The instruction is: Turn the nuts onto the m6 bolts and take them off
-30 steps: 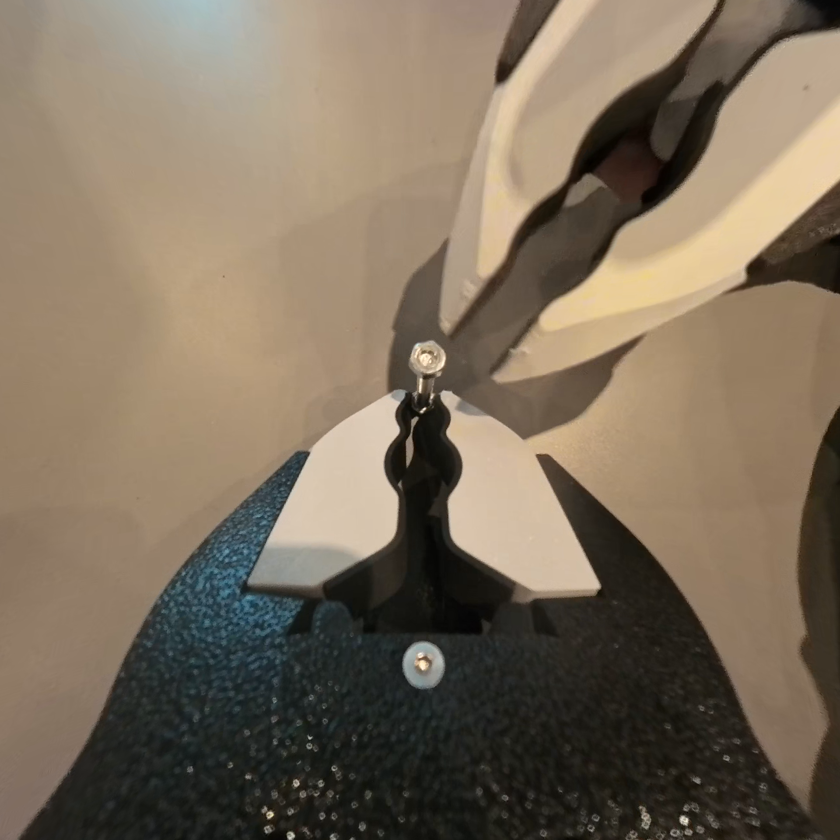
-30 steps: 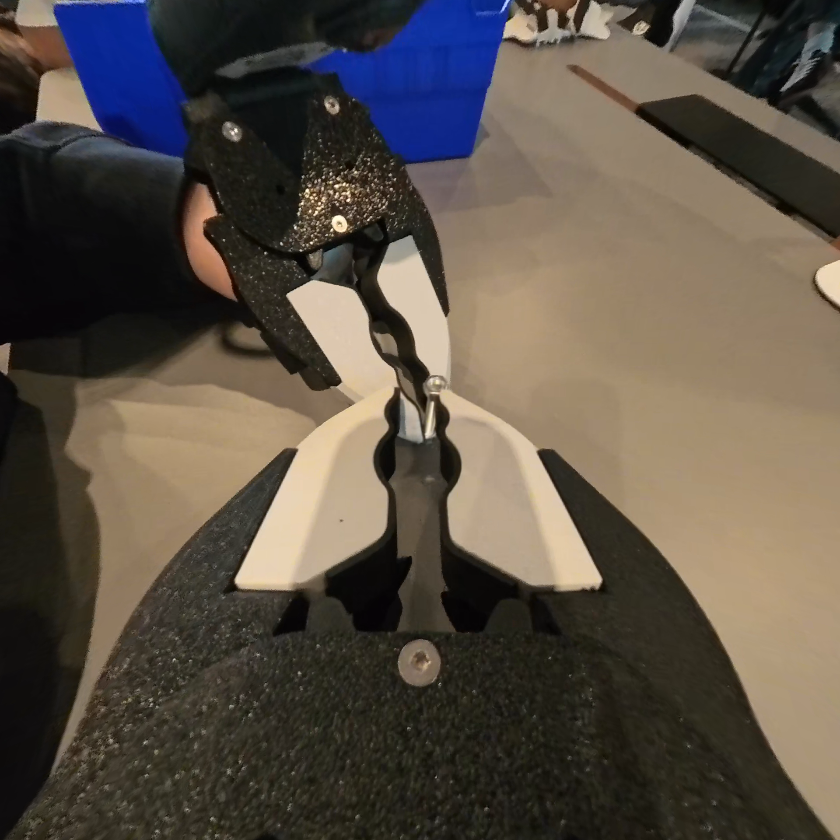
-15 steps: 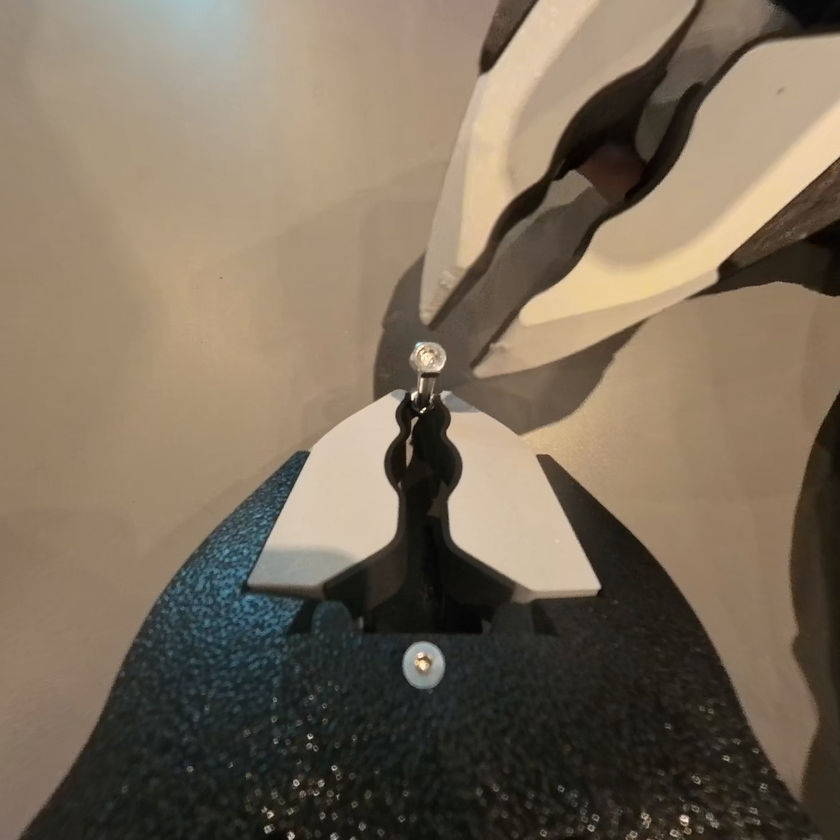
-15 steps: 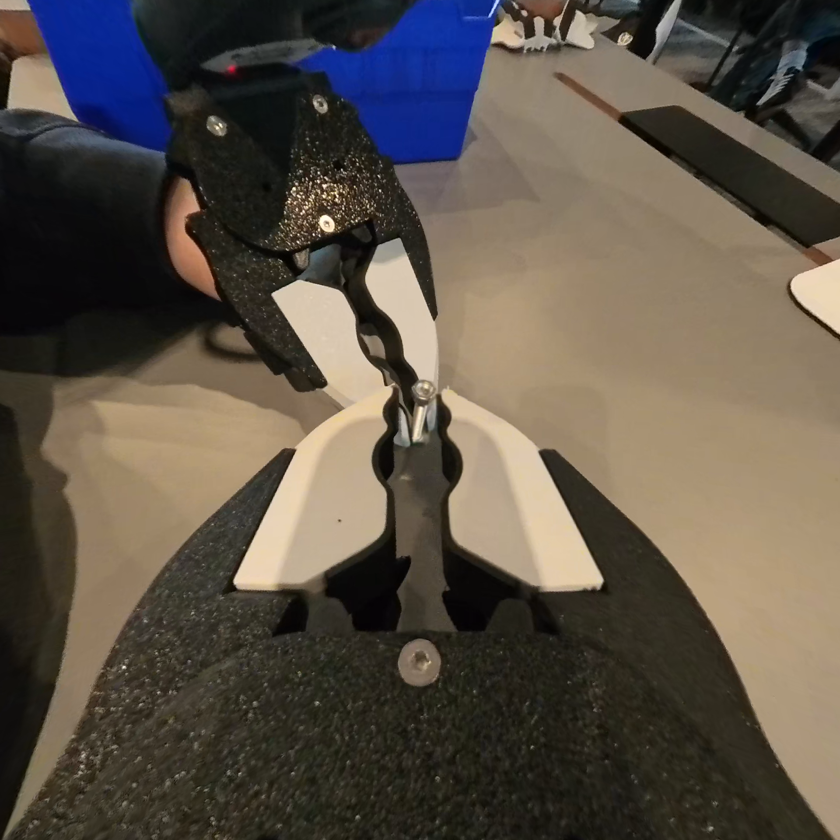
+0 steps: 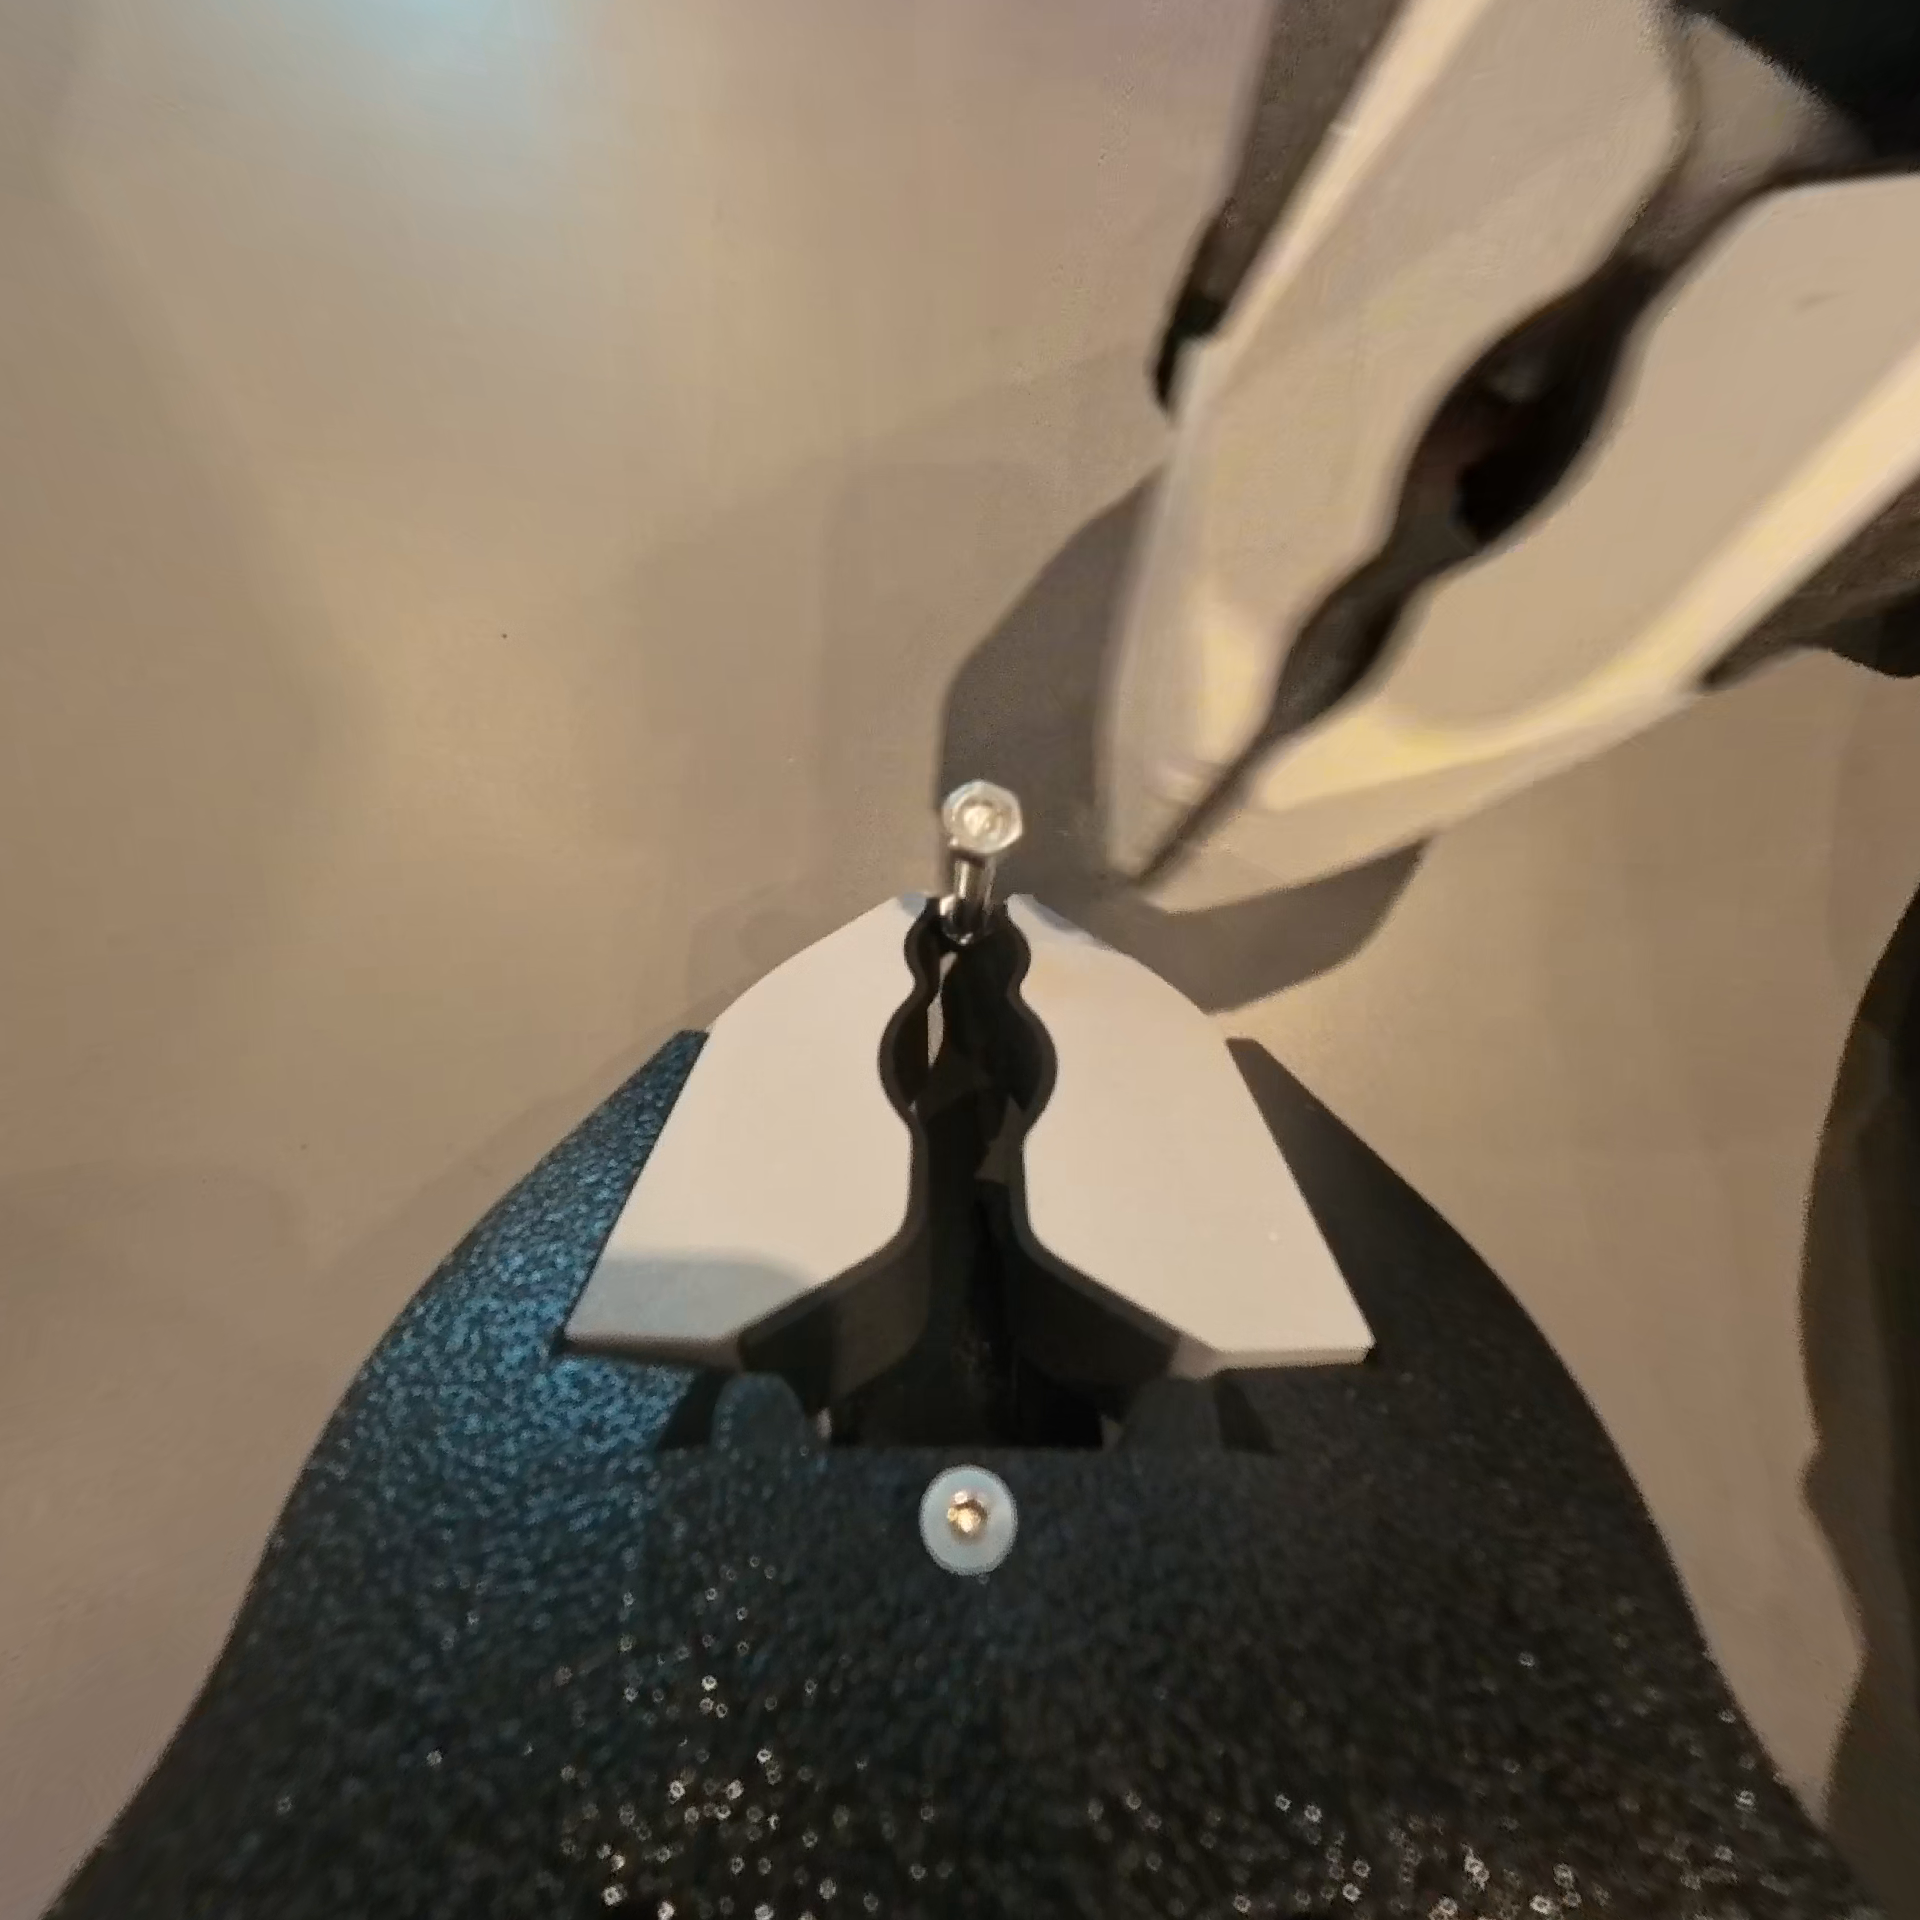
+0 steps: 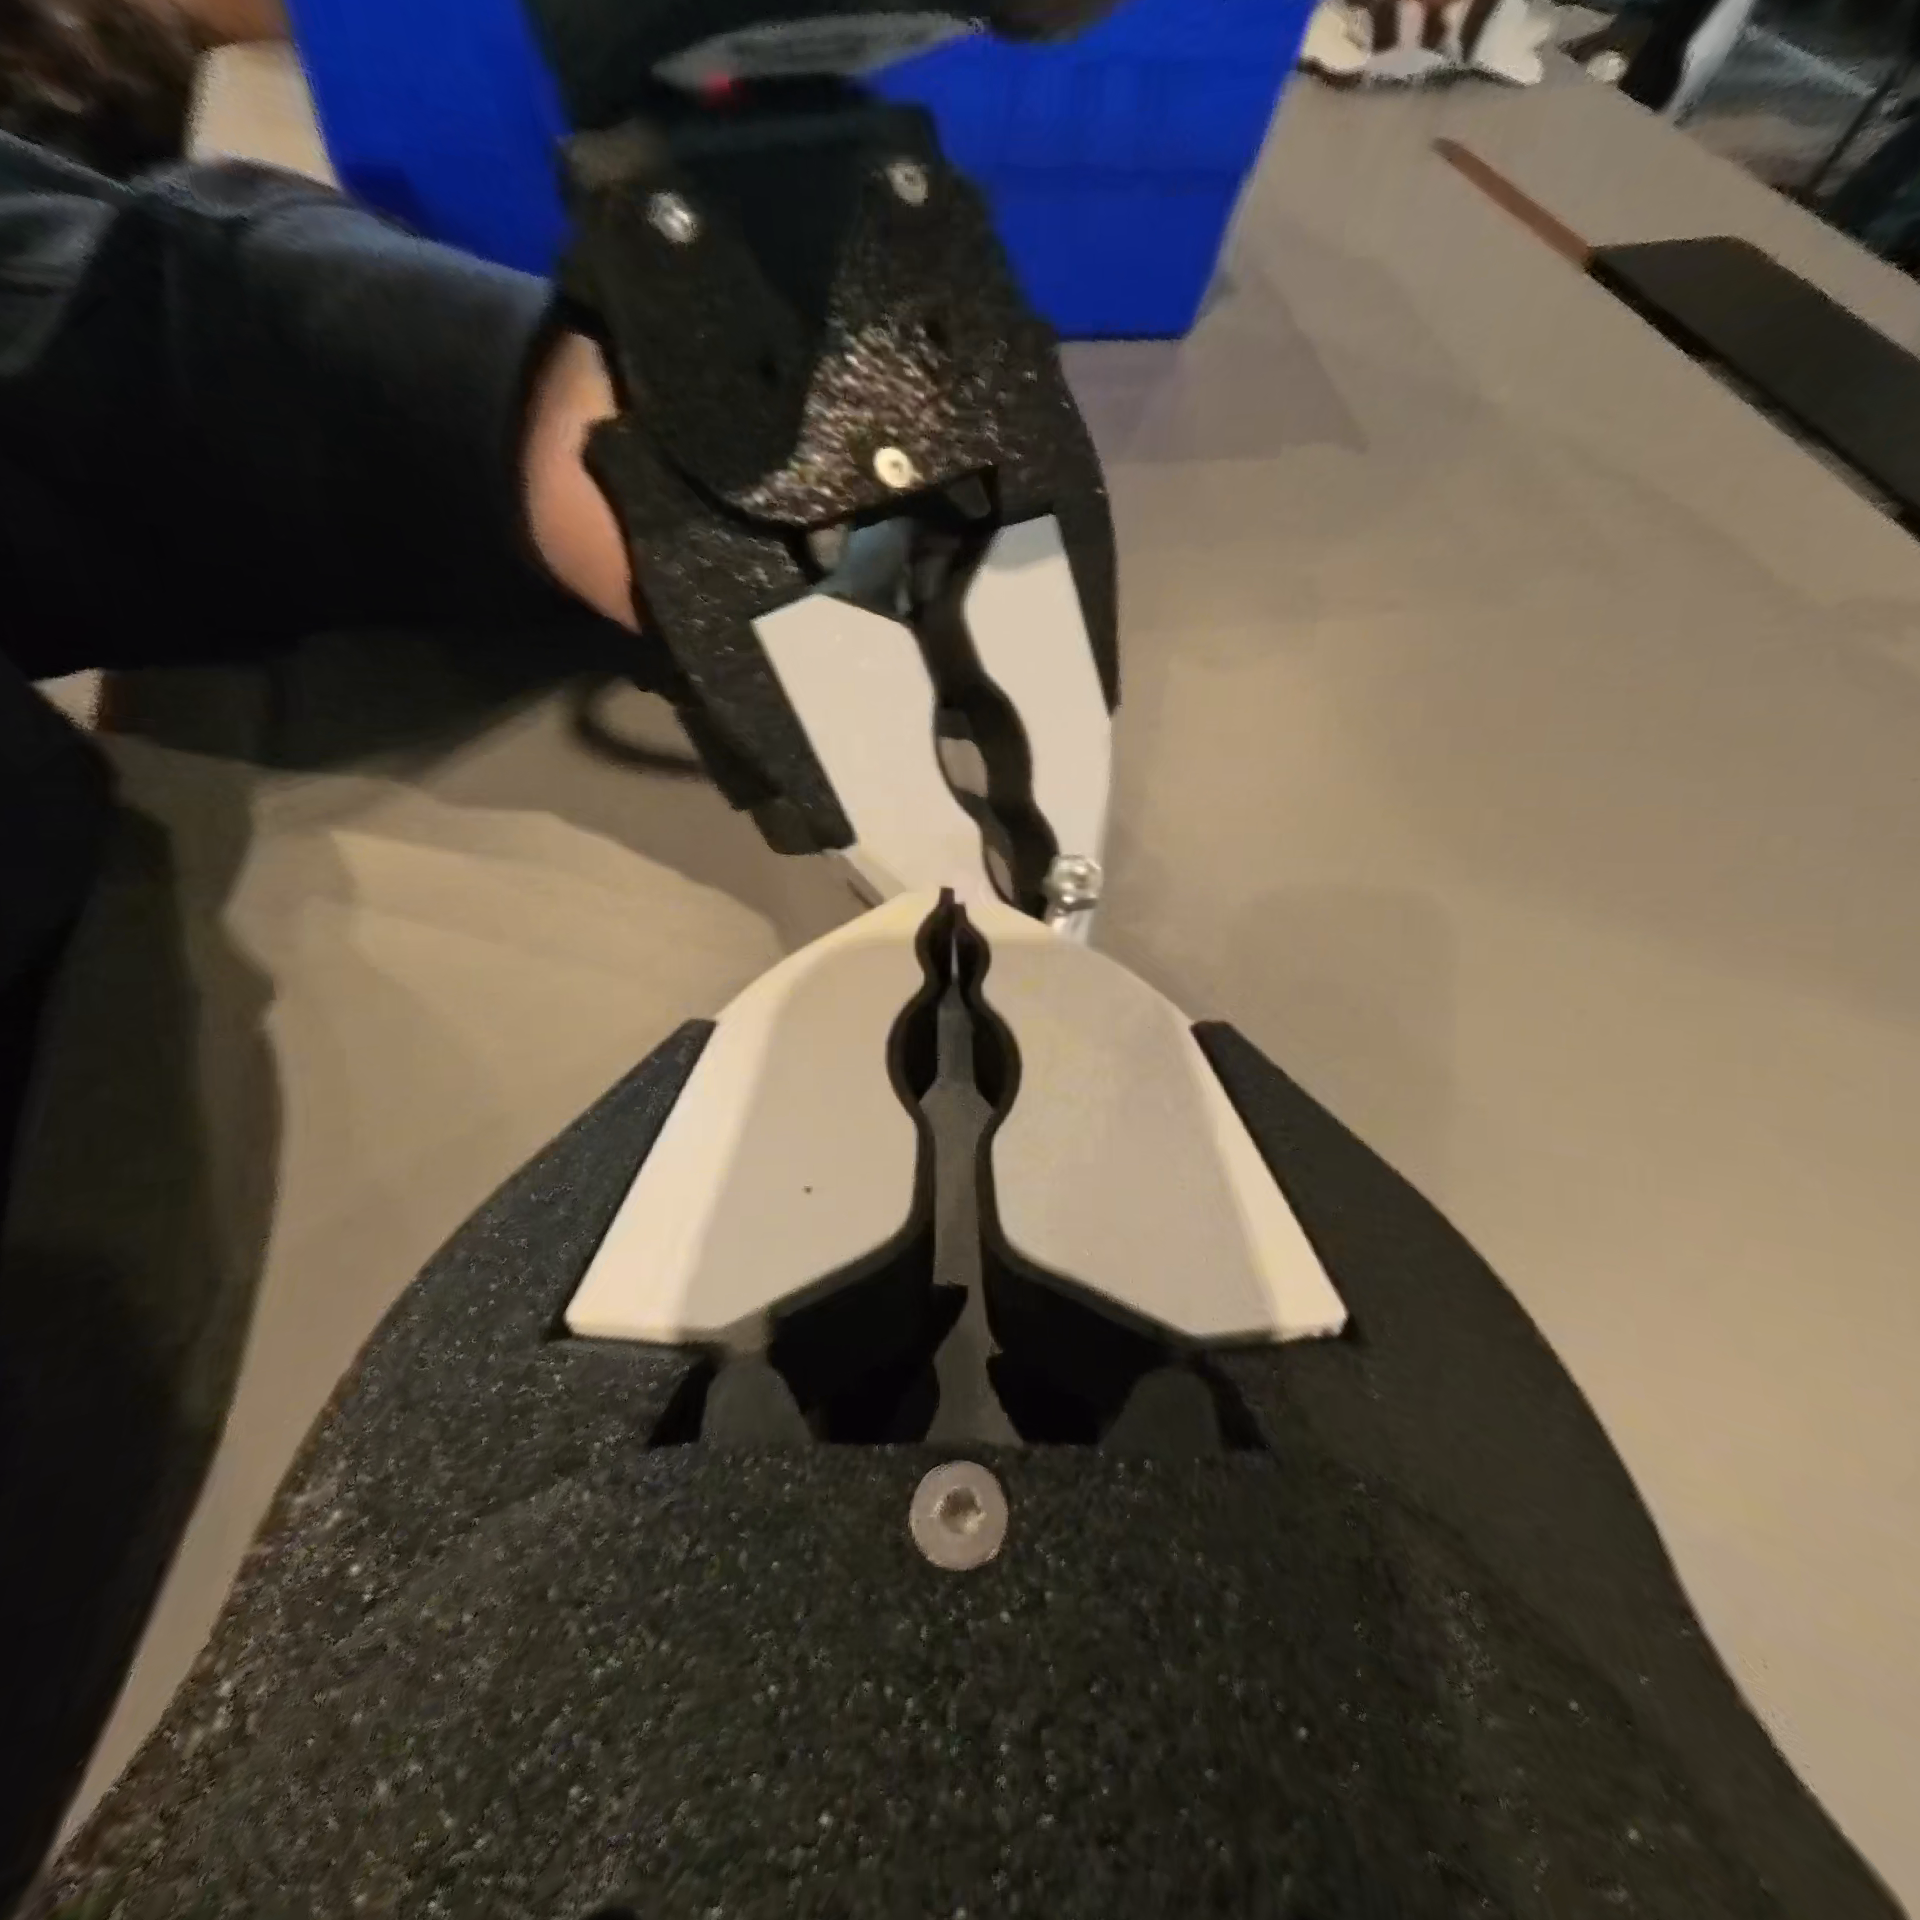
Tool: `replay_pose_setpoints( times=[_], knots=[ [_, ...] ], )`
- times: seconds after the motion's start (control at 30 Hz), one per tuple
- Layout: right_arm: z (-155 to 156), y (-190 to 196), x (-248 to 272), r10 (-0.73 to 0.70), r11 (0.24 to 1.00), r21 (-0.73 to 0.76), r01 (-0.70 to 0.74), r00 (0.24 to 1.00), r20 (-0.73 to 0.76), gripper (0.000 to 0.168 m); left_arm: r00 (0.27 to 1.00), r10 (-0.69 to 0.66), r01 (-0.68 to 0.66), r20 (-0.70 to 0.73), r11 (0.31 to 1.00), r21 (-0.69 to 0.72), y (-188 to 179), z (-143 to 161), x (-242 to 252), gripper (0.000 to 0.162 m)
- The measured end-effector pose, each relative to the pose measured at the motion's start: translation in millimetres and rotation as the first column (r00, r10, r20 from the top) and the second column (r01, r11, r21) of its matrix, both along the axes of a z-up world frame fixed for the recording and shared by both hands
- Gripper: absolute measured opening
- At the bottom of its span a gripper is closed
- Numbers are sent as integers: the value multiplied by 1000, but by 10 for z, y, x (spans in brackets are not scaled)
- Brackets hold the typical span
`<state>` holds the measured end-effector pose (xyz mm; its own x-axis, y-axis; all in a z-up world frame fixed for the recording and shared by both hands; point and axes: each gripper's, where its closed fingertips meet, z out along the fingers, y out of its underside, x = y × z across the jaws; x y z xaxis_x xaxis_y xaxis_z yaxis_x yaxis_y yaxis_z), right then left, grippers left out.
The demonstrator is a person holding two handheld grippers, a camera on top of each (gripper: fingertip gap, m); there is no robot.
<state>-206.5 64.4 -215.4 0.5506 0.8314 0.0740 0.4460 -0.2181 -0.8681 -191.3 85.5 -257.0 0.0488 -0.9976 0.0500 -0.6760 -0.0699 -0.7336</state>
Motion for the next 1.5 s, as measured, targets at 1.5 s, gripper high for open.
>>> replay_pose_setpoints(
  times=[1.5],
  knots=[
    [-4,167,80,-72,994,73,76,996,-53,23,1000,2,-2,1,1000,-4,11,1,0,9]
  ],
)
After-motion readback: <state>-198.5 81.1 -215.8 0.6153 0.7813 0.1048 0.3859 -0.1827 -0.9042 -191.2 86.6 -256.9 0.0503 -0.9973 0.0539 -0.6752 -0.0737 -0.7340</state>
